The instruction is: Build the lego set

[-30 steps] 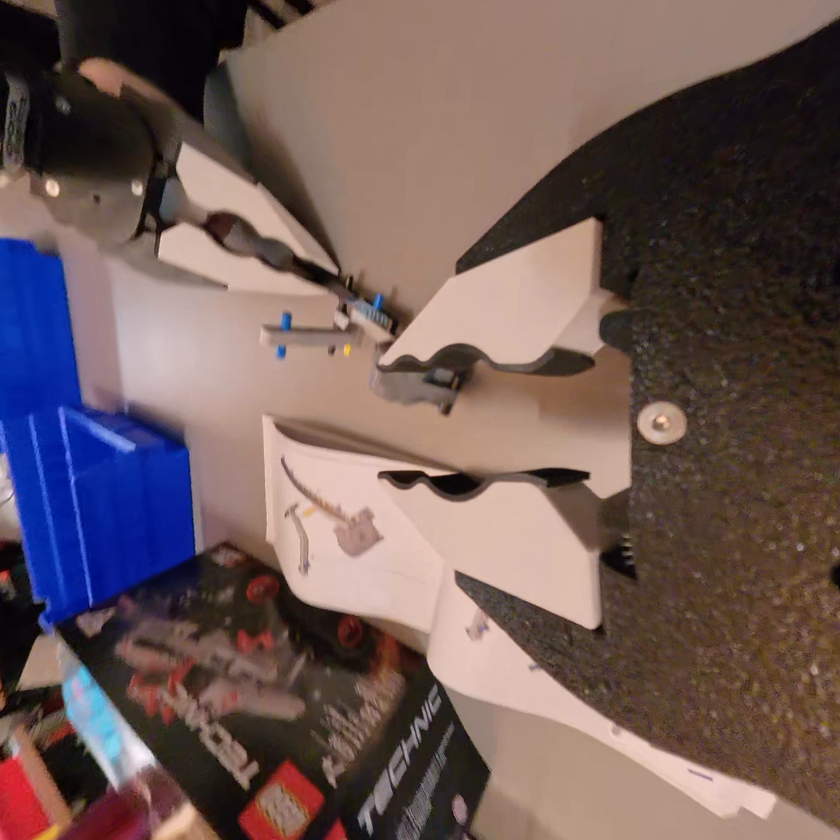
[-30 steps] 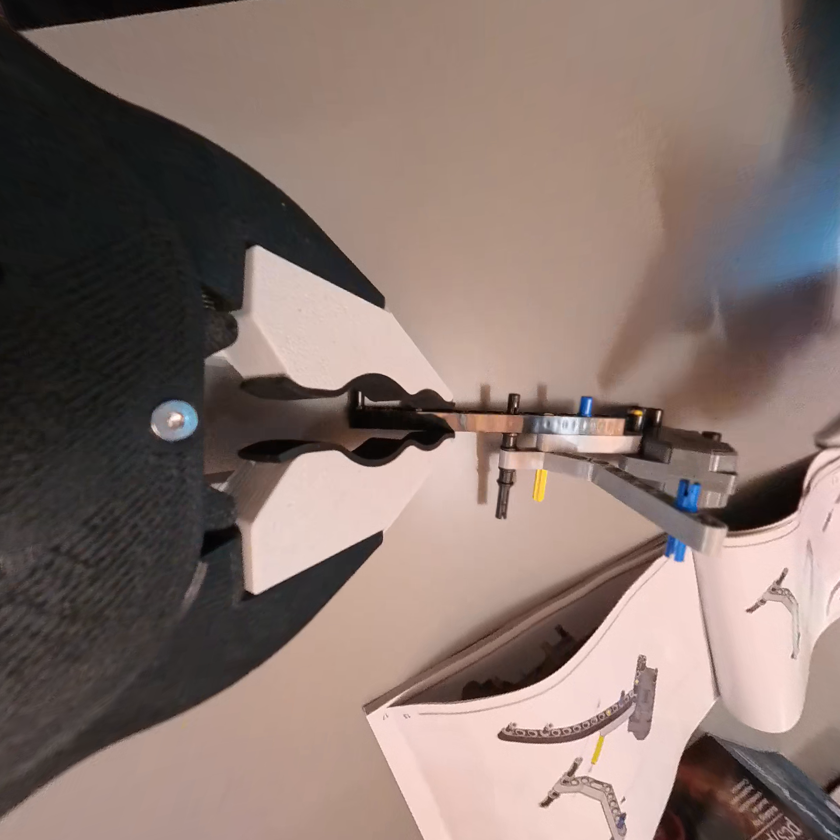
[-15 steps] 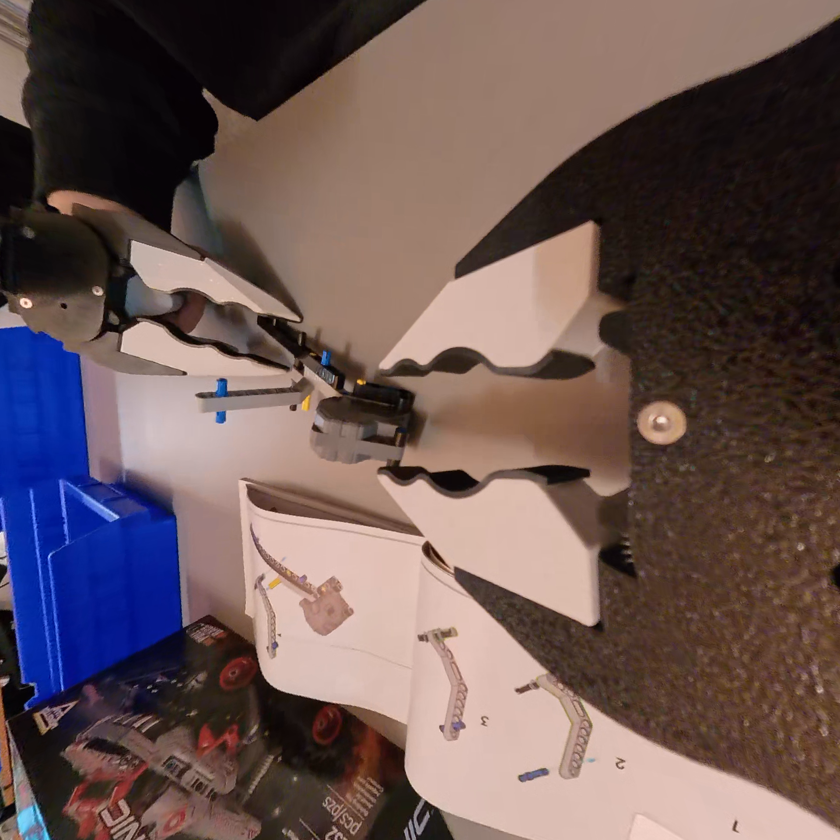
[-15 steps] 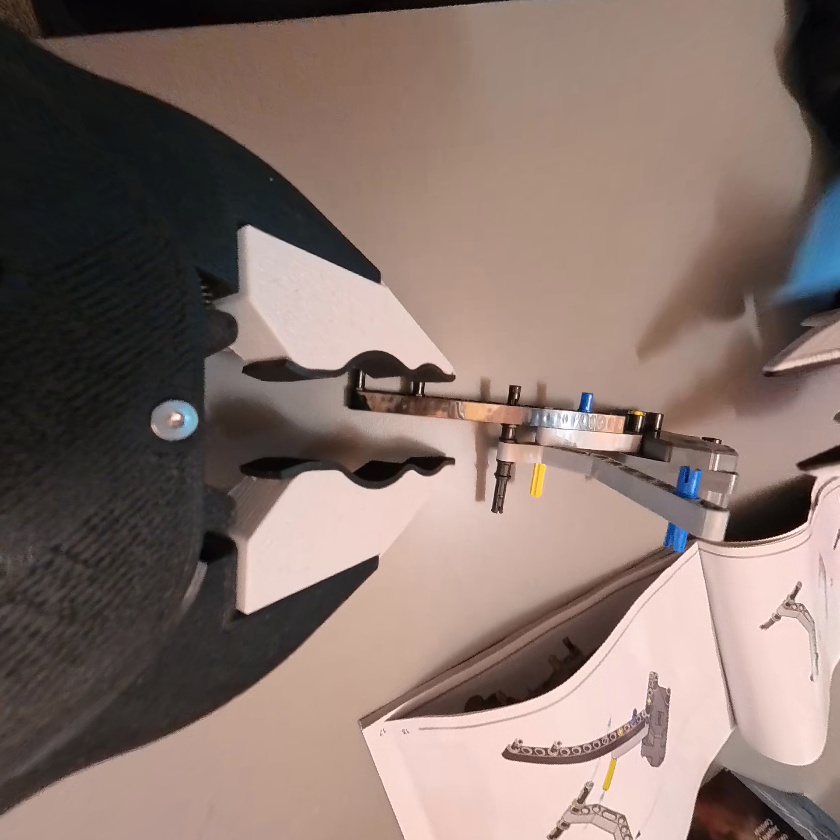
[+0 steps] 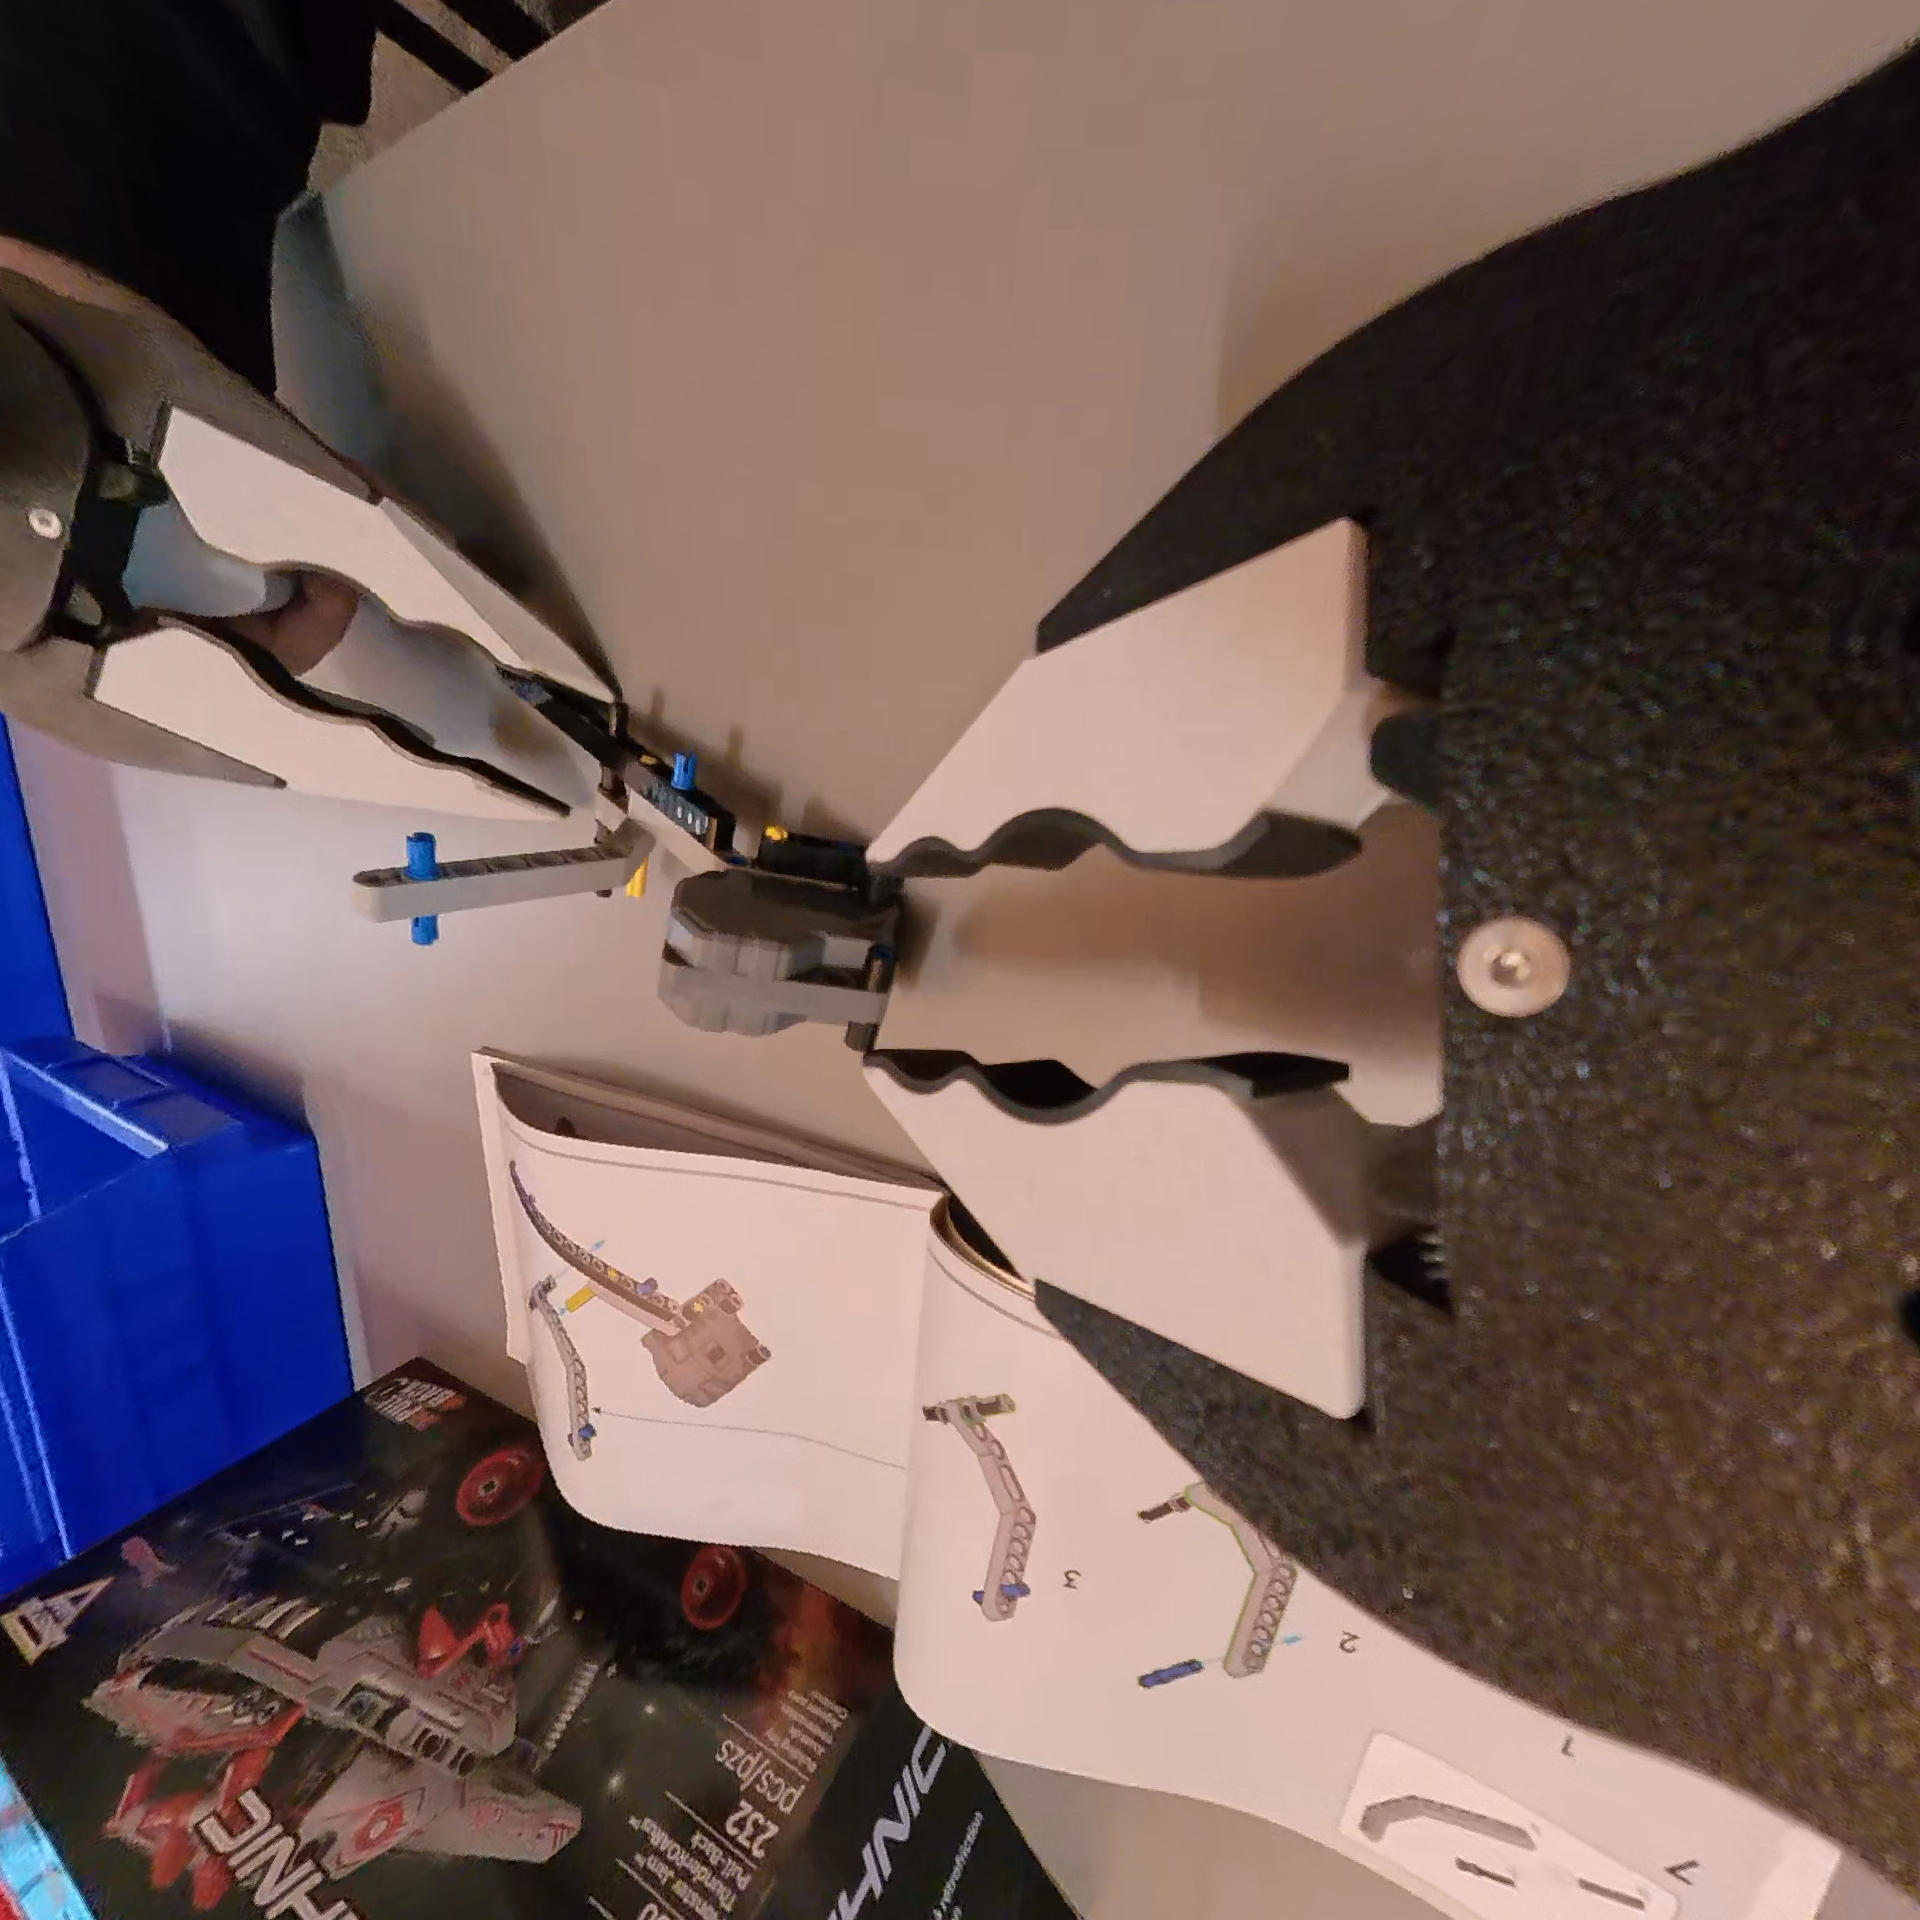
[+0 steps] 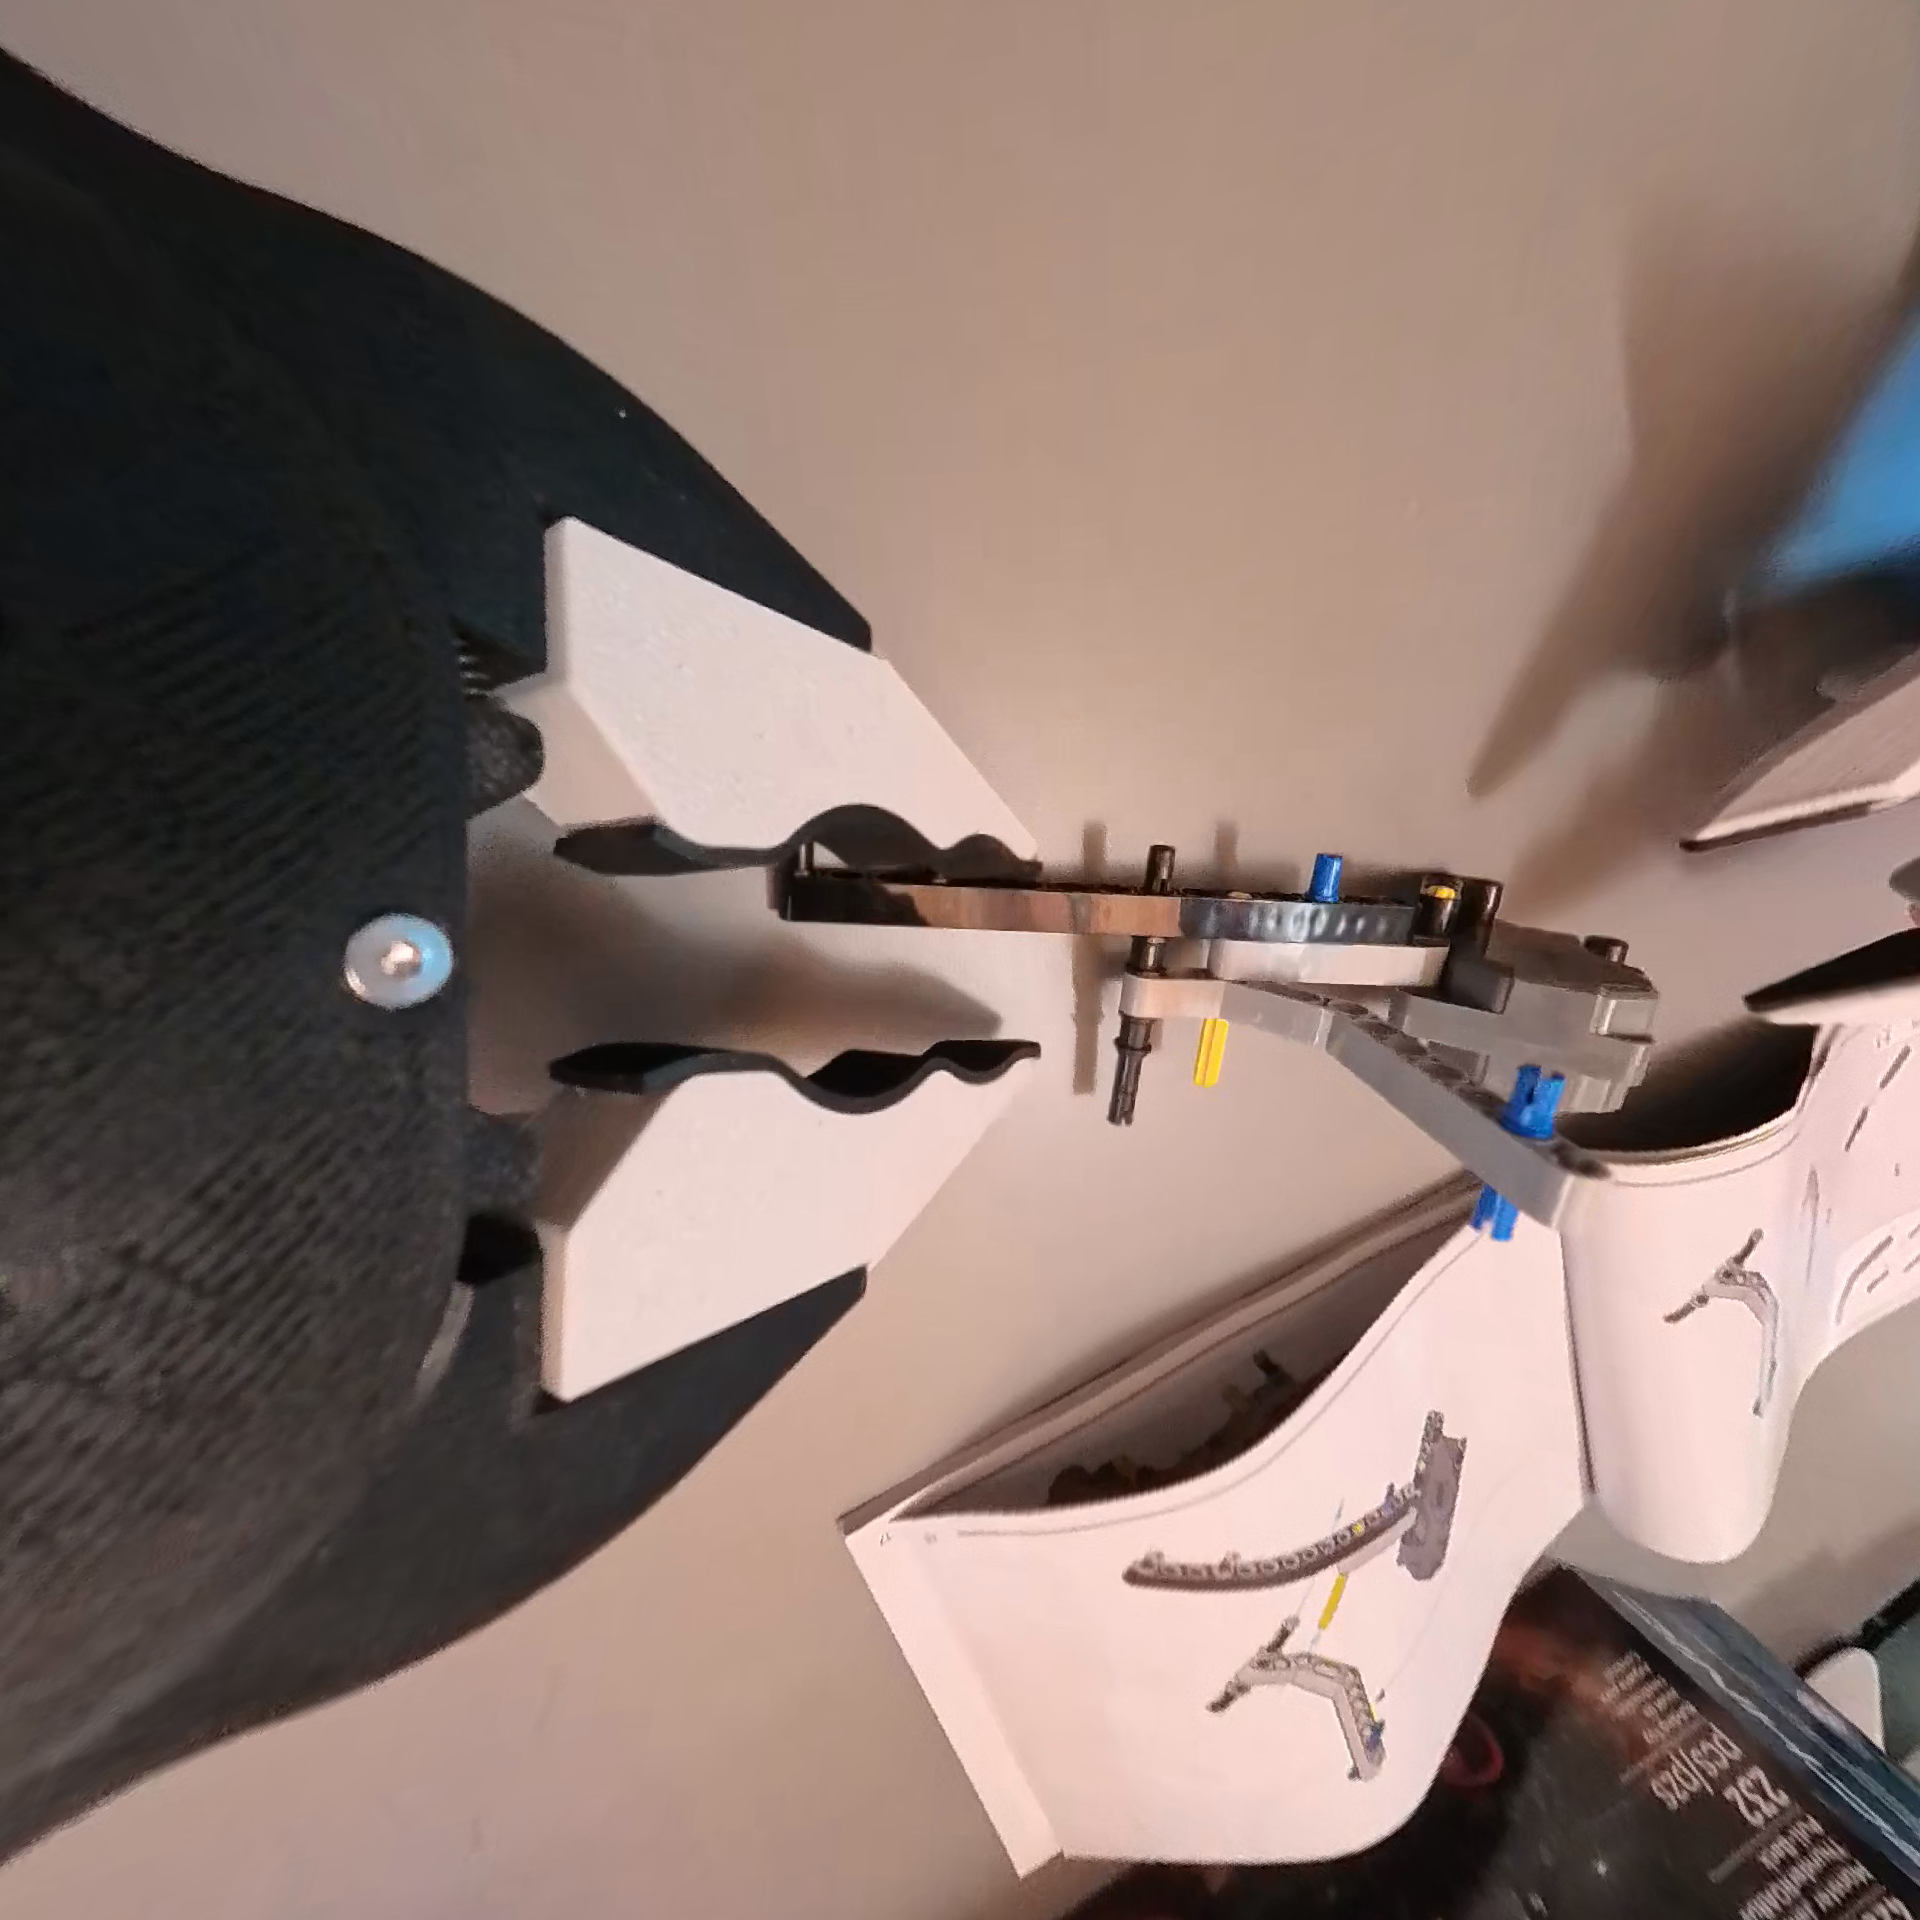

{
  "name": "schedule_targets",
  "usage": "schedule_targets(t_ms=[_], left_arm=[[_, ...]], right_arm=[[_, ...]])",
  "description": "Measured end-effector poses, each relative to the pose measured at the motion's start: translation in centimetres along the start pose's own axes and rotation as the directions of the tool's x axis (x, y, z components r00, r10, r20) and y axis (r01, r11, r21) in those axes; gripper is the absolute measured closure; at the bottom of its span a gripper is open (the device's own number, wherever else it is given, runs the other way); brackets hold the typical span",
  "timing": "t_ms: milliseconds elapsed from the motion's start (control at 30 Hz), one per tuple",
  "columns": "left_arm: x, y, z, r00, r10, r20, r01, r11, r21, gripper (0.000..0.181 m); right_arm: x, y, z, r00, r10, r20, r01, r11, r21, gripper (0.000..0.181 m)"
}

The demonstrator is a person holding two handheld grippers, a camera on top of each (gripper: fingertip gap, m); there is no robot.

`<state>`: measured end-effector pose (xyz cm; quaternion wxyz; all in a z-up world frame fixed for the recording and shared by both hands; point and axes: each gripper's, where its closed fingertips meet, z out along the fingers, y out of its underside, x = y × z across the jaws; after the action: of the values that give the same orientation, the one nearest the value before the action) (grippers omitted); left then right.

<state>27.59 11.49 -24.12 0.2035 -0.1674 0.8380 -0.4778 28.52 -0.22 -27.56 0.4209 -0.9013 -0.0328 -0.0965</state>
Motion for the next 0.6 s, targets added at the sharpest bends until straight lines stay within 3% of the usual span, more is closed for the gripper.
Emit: schedule_targets(t_ms=[167, 300, 400, 600], left_arm=[[-0.5, 0.3, 0.0, 1.000, 0.000, 0.031, 0.000, 1.000, -0.004, 0.152], [0.1, 0.0, -0.1, 0.999, 0.037, 0.018, -0.037, 0.999, -0.016, 0.152], [0.7, 0.0, 0.1, 0.999, 0.037, -0.005, -0.038, 0.999, -0.018, 0.152], [1.4, -0.6, 0.3, 0.999, 0.012, -0.047, -0.011, 1.000, 0.023, 0.152]], right_arm=[[0.3, 0.1, -0.1, 0.998, -0.005, -0.070, 0.004, 1.000, -0.008, 0.159], [0.1, 0.1, -0.1, 0.998, -0.009, -0.060, 0.009, 1.000, -0.009, 0.161], [-0.5, 0.1, 0.0, 1.000, -0.019, -0.025, 0.019, 1.000, -0.013, 0.173], [-0.7, 0.0, 0.0, 1.000, -0.024, -0.015, 0.024, 1.000, -0.013, 0.174]])
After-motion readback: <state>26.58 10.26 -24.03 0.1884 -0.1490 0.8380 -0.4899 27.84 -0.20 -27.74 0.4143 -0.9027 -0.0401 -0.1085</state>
